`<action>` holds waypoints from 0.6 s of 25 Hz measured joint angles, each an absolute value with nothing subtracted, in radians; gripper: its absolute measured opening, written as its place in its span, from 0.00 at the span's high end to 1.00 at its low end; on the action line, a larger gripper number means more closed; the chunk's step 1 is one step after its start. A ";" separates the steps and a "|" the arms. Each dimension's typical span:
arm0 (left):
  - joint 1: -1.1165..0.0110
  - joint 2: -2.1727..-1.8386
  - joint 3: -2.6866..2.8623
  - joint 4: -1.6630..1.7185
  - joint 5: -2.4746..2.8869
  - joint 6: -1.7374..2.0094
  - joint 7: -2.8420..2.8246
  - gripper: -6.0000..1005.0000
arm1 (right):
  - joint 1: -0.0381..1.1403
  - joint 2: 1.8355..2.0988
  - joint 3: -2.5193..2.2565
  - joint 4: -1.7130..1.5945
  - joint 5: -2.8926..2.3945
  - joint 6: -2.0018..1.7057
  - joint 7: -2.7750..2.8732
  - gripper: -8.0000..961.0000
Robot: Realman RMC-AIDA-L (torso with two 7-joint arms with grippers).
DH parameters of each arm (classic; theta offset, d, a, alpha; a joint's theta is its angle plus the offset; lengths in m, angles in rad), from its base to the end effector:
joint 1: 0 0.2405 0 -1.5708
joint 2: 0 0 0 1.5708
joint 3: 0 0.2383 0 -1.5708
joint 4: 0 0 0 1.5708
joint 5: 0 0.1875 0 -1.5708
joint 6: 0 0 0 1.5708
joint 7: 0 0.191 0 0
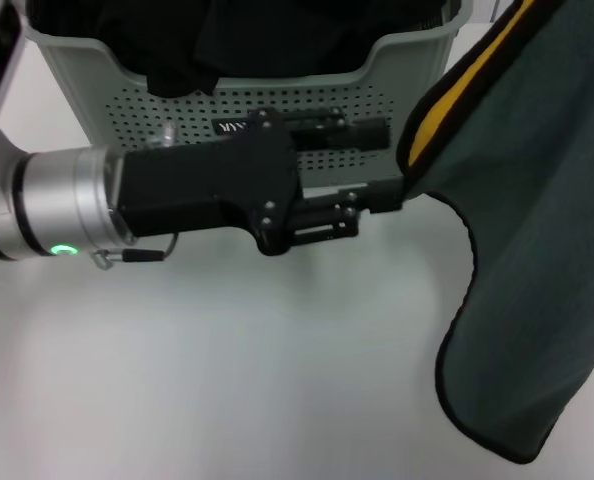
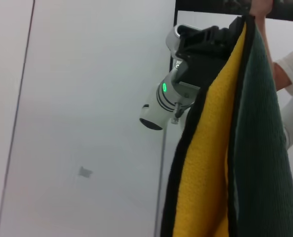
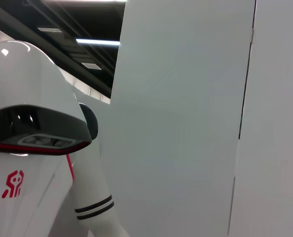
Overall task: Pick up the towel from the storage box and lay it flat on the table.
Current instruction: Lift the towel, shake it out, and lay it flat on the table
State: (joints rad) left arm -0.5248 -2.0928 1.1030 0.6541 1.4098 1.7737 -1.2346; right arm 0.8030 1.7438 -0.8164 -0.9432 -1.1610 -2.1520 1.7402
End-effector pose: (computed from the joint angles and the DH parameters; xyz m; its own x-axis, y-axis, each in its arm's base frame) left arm -0.1120 0.2791 -0.0263 0.6153 0.0819 0.7841 0.0920 -0.9953 0.0318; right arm 0.0300 0.2848 0.1652 0.5809 0.2059 -0.7875 0.3404 -0.9403 0.0053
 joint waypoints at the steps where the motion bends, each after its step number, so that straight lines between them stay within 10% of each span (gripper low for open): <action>1: -0.531 -2.094 1.109 0.641 1.410 1.774 -1.231 0.46 | 0.803 1.745 -0.816 -0.943 -1.161 -2.152 1.740 0.93; 15: -0.546 -2.097 1.230 0.615 1.349 1.794 -1.215 0.47 | 0.802 1.749 -0.810 -0.933 -1.161 -2.150 1.736 0.92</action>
State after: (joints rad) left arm -0.5457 -2.0974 1.2301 0.6150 1.3493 1.7938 -1.2145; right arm 0.8019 1.7488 -0.8095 -0.9327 -1.1612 -2.1504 1.7359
